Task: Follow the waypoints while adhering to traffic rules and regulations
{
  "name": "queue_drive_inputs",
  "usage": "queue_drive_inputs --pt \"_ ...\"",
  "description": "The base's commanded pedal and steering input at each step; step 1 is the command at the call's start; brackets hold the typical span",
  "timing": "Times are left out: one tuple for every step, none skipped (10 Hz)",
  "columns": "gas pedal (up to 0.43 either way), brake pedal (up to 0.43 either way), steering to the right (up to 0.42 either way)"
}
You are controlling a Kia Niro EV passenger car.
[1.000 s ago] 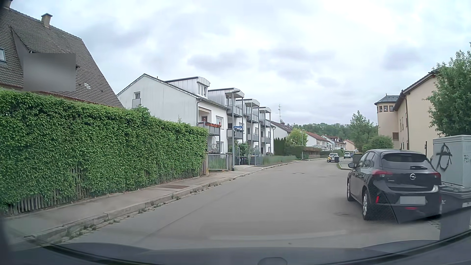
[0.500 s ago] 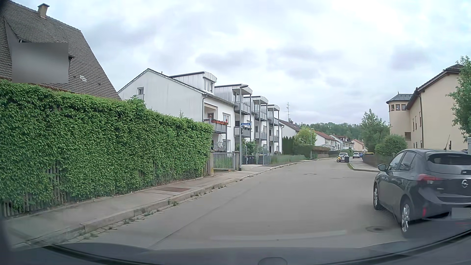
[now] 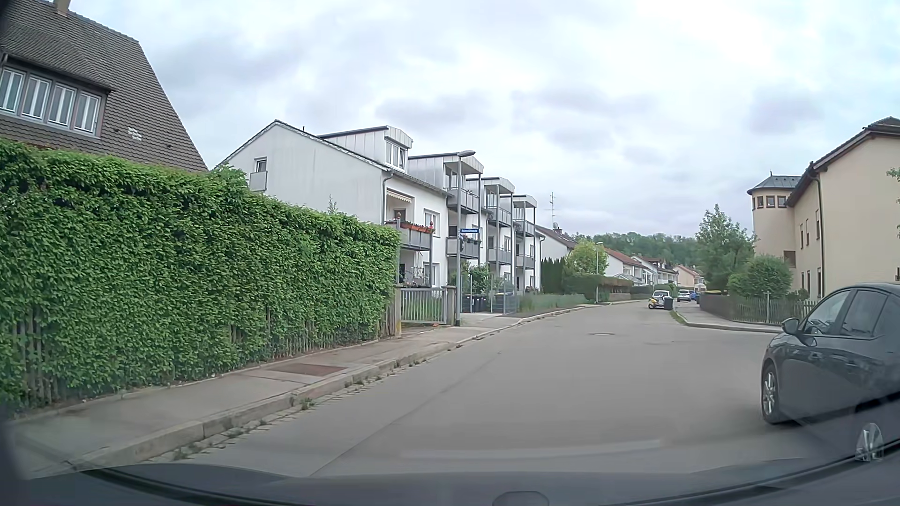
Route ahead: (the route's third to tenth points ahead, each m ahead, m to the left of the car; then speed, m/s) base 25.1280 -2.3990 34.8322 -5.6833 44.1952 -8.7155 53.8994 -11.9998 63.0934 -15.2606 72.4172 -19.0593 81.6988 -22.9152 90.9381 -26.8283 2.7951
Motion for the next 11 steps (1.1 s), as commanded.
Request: queue_drive_inputs --pt "0.02 0.0 0.076" --pt "0.02 0.0 0.095" --pt "0.02 0.0 0.108" --pt "0.02 0.0 0.118" --pt "0.008 0.0 0.125" --pt "0.008 0.0 0.134" --pt "0.008 0.0 0.144" --pt "0.008 0.0 0.154" --pt "0.02 0.0 0.16" --pt "0.02 0.0 0.163" --pt "0.028 0.0 0.164"
